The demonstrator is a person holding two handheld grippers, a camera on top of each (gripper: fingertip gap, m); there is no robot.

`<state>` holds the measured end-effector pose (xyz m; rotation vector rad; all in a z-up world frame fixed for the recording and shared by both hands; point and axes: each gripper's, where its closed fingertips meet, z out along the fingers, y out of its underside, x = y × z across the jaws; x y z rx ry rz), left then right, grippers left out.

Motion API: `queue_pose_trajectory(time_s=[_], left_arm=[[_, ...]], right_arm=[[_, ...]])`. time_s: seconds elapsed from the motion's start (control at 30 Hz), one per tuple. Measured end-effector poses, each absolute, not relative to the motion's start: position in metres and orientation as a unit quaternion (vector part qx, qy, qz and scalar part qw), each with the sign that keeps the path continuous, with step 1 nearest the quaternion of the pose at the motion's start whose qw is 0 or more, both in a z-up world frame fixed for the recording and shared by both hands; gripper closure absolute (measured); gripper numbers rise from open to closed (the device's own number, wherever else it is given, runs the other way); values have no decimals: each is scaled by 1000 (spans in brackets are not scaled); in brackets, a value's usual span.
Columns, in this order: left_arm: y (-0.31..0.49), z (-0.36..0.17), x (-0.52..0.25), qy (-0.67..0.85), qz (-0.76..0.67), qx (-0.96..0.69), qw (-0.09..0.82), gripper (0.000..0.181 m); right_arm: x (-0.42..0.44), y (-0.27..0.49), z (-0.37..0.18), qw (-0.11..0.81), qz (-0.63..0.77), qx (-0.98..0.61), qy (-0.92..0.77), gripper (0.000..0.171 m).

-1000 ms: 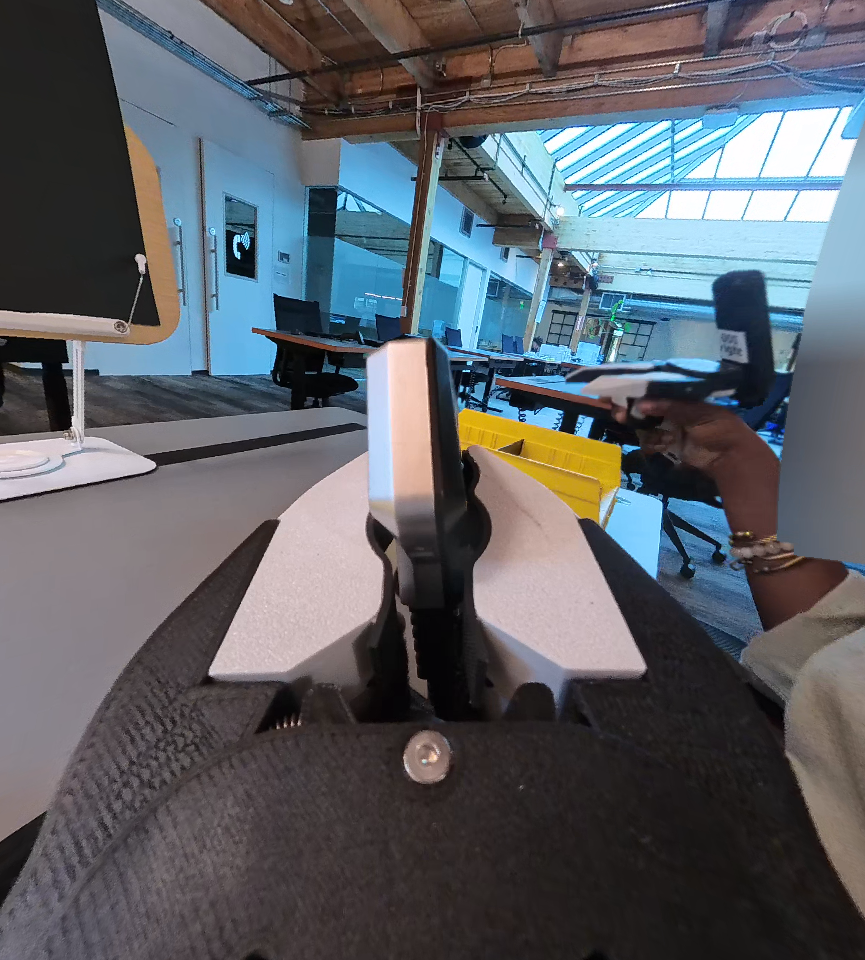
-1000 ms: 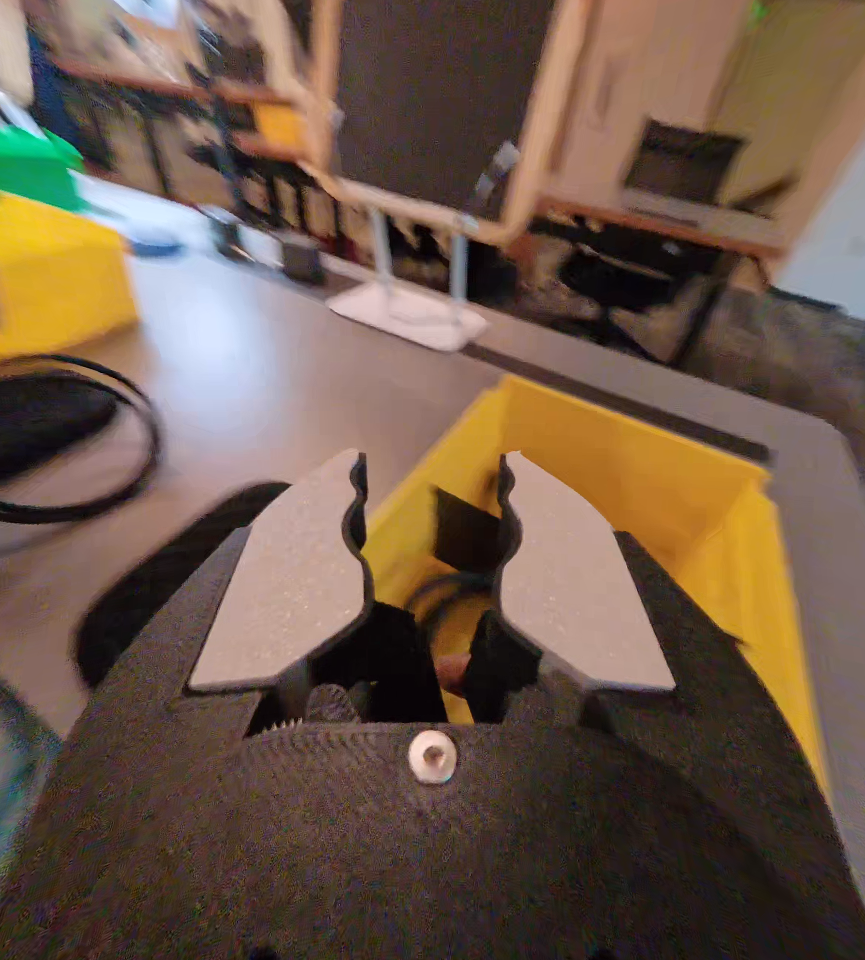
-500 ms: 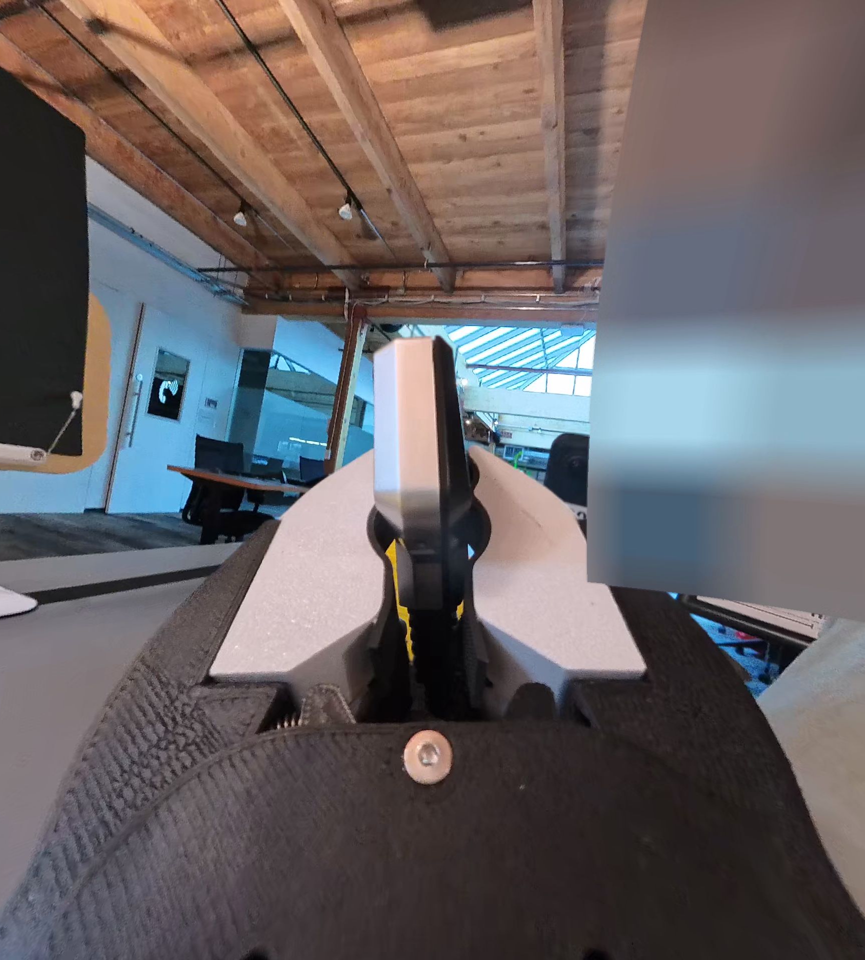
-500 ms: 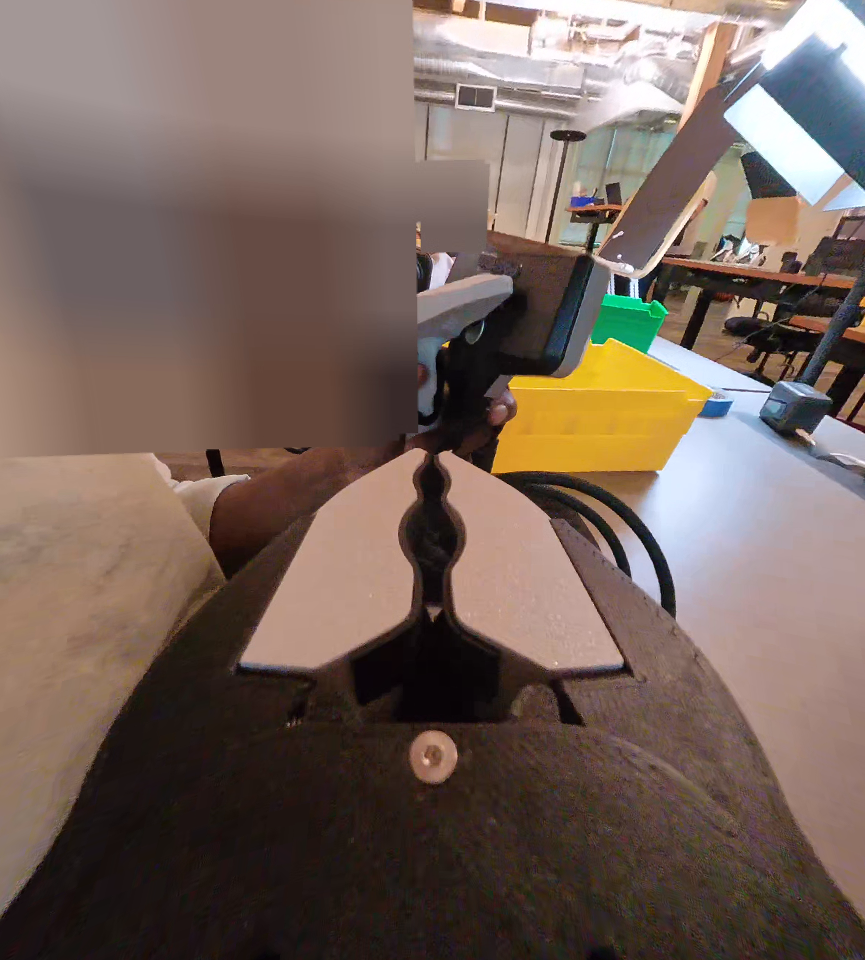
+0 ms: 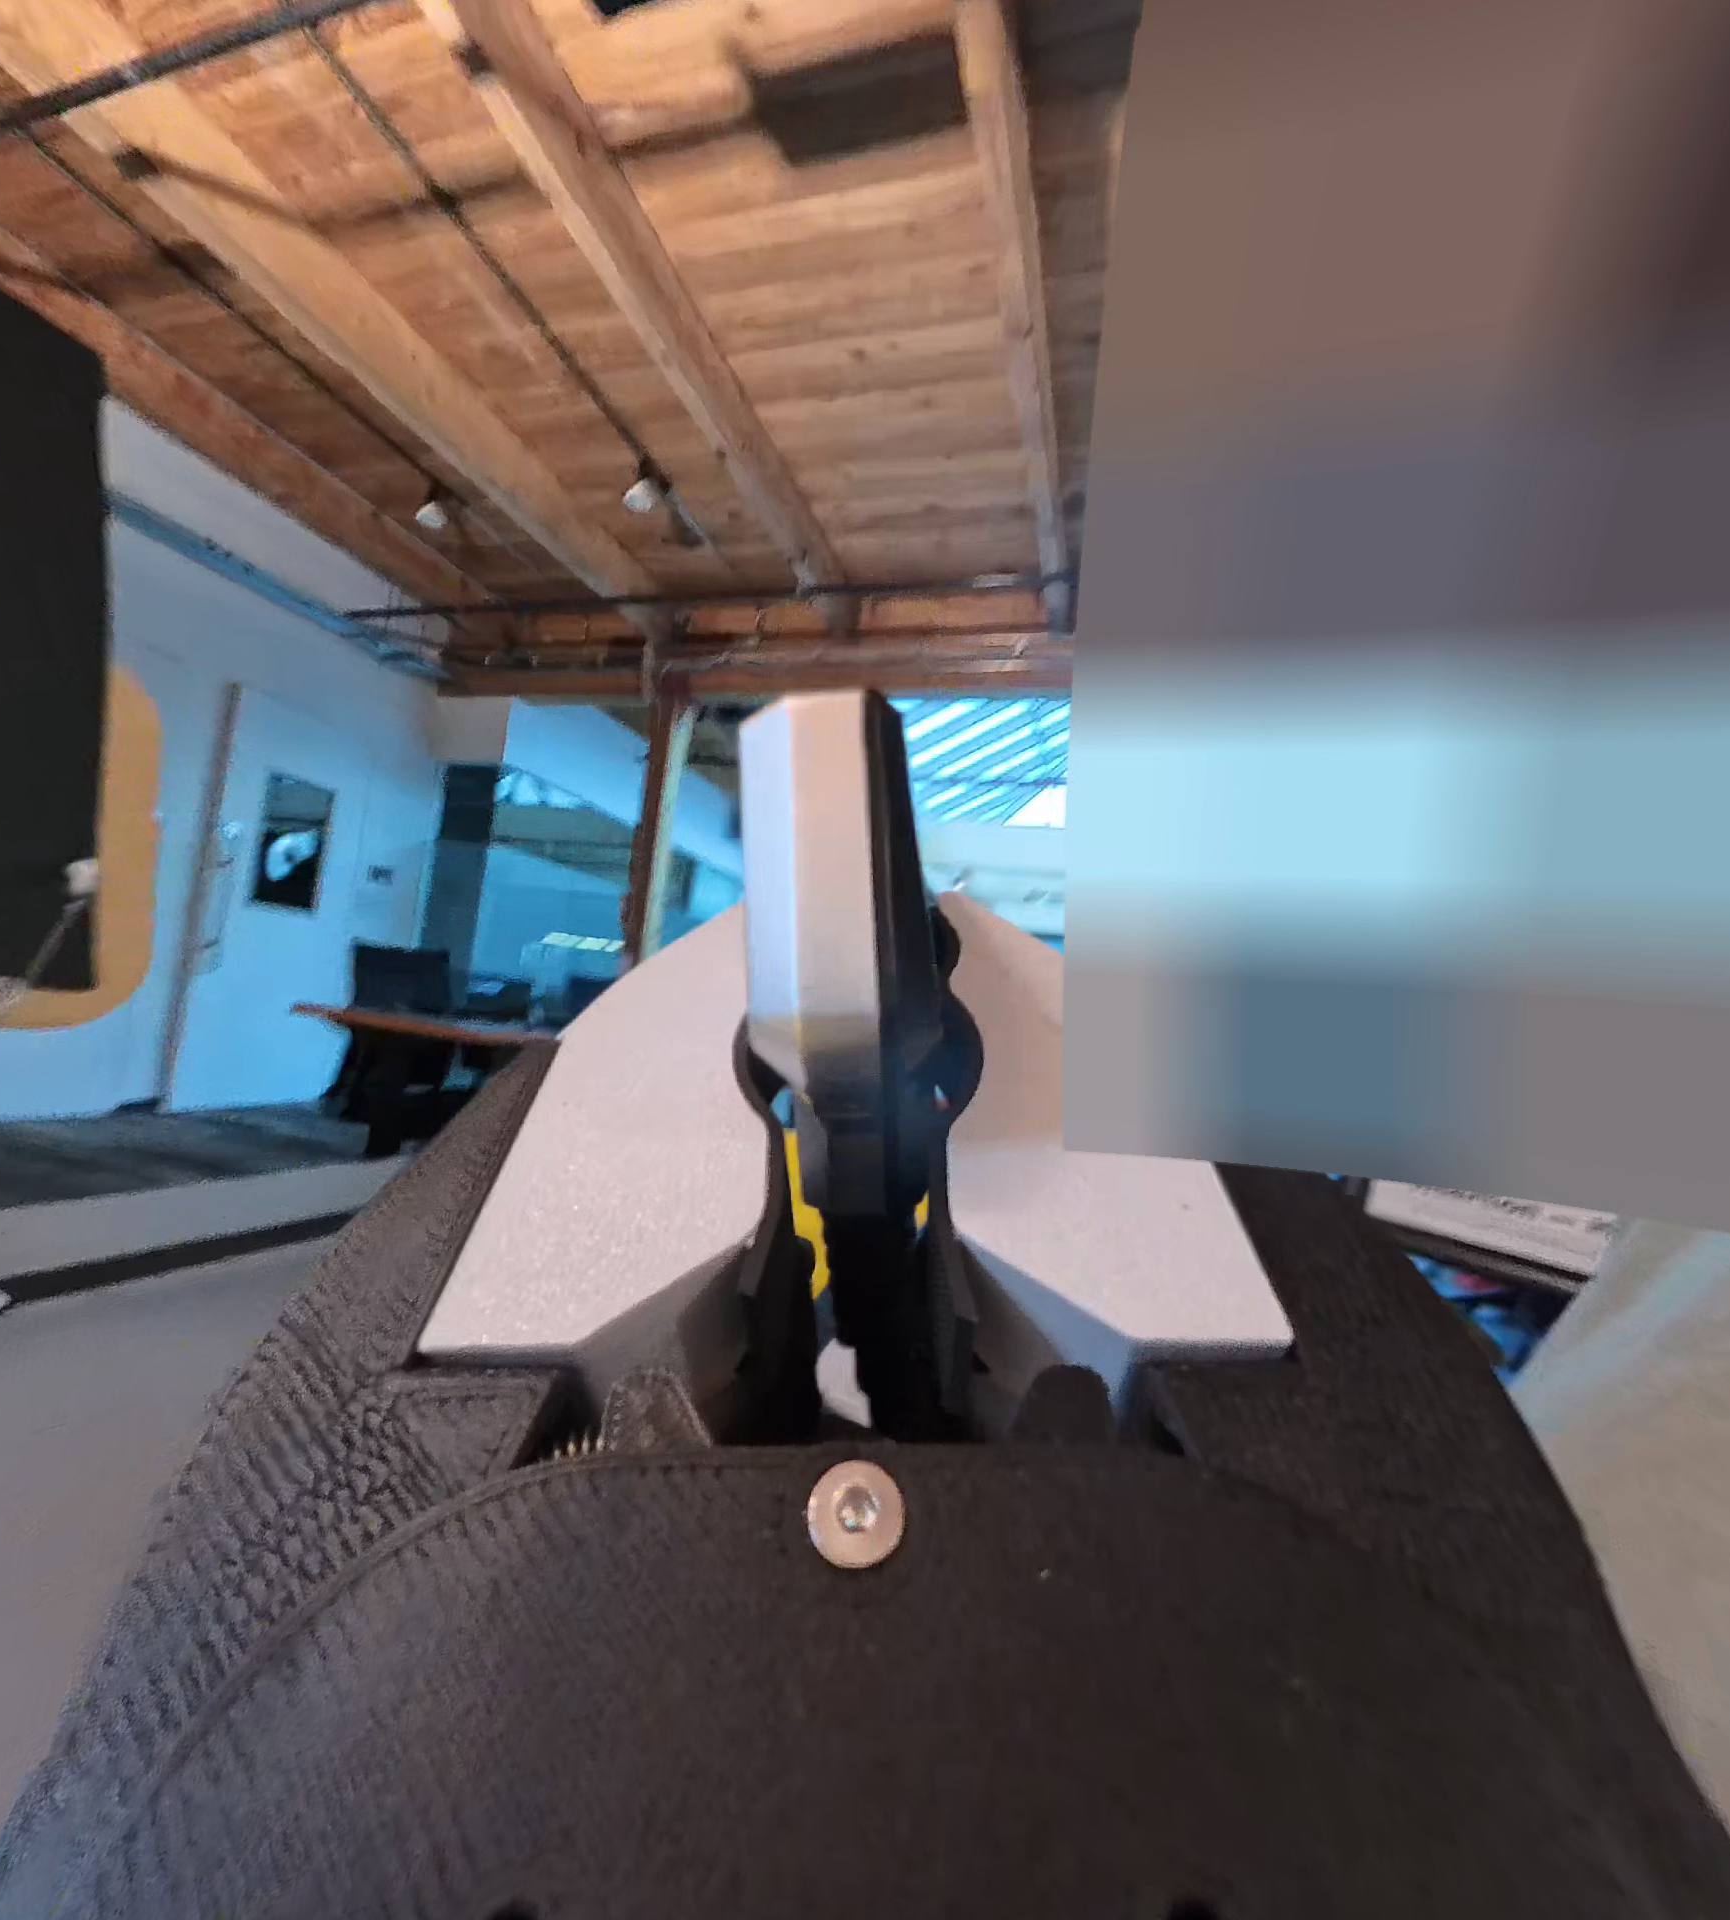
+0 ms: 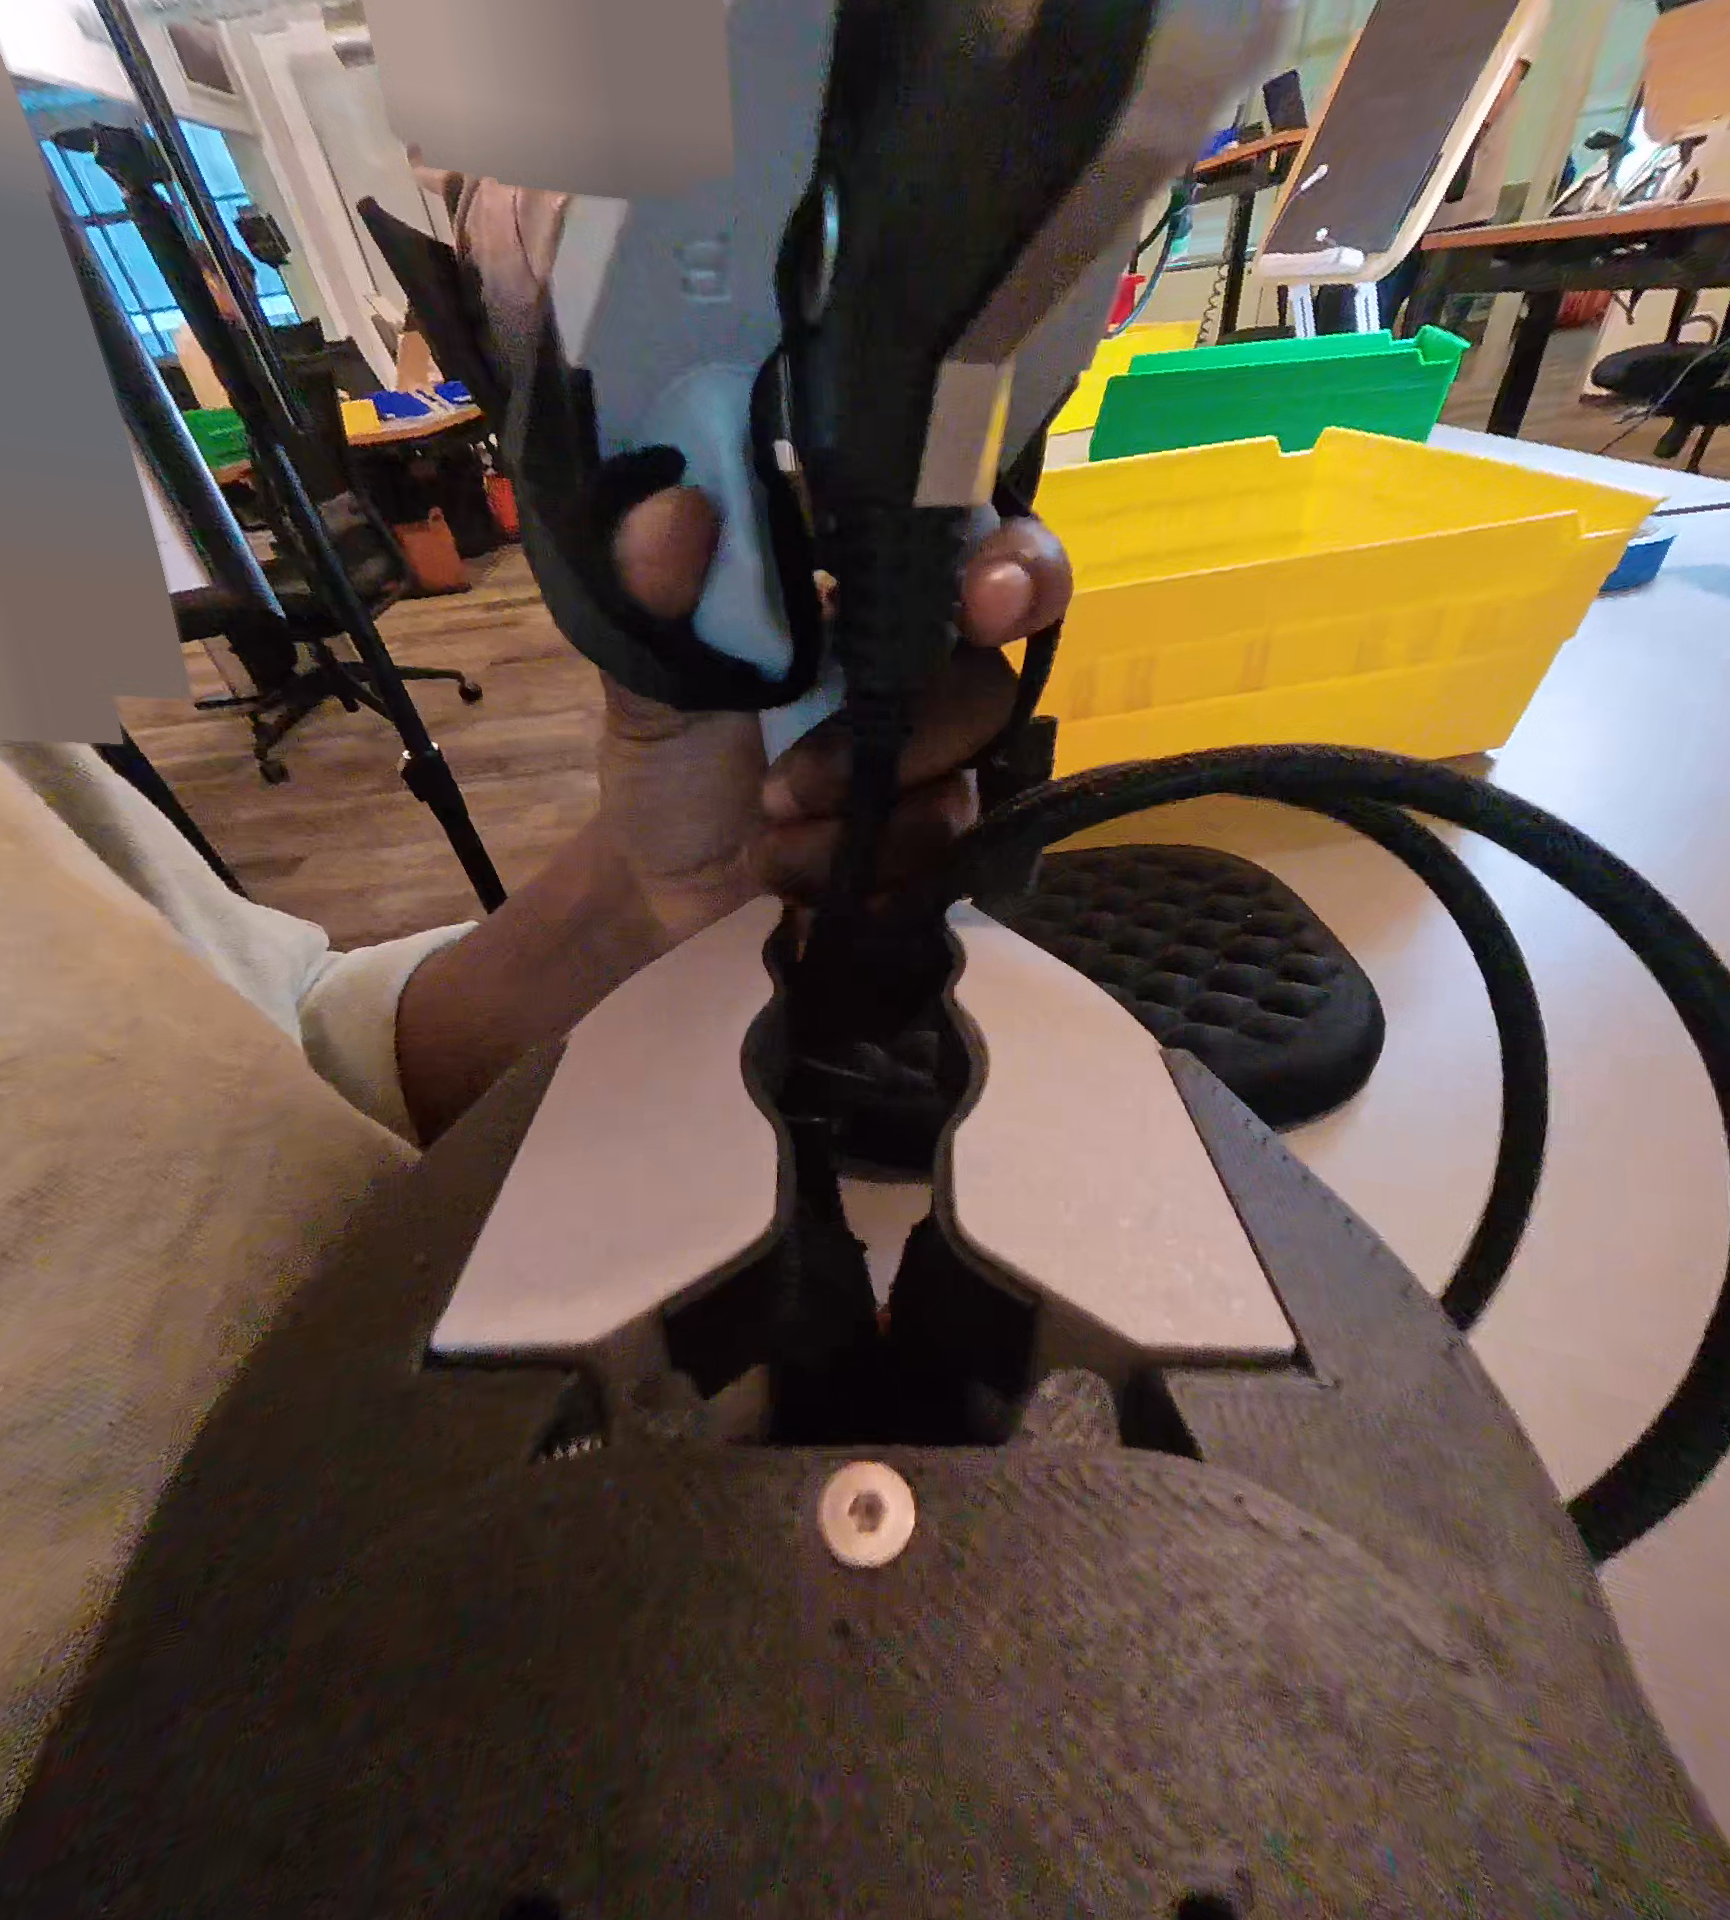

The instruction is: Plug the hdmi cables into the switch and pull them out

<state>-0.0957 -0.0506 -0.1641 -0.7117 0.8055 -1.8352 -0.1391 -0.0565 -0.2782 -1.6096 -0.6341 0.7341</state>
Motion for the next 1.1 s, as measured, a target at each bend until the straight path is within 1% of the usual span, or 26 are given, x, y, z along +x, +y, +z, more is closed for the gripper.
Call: queue_pose_trajectory(time_s=[0.03,0.13,0.33,0.47,0.6,0.77,0.83,0.93,1.03,1.1], left_arm=[[-46,-167,-94,343,-733,-310,499,156],[-41,-170,-97,377,-695,-324,519,148],[-47,-166,-100,384,-705,-312,508,139],[-46,-165,-104,388,-708,-307,504,122],[-36,-171,-104,397,-686,-334,511,121],[-20,-212,-81,456,-604,-431,491,122],[-14,-234,-70,482,-561,-468,483,118],[-5,-266,-57,523,-489,-519,467,105],[-1,-284,-51,556,-432,-523,480,105],[-4,-286,-49,565,-426,-518,481,107]], right_arm=[[-136,-57,-278,591,309,-693,-276,149],[-130,-62,-274,593,323,-683,-276,154],[-120,-65,-263,619,320,-663,-274,157],[-100,-69,-239,652,319,-642,-246,157],[-67,-72,-208,694,275,-626,-225,157],[-12,-88,-156,723,153,-631,-237,157],[13,-98,-138,718,89,-646,-244,157],[59,-116,-119,694,-21,-680,-237,157],[111,-136,-109,654,-112,-719,-207,157],[148,-149,-109,617,-170,-747,-180,157]])
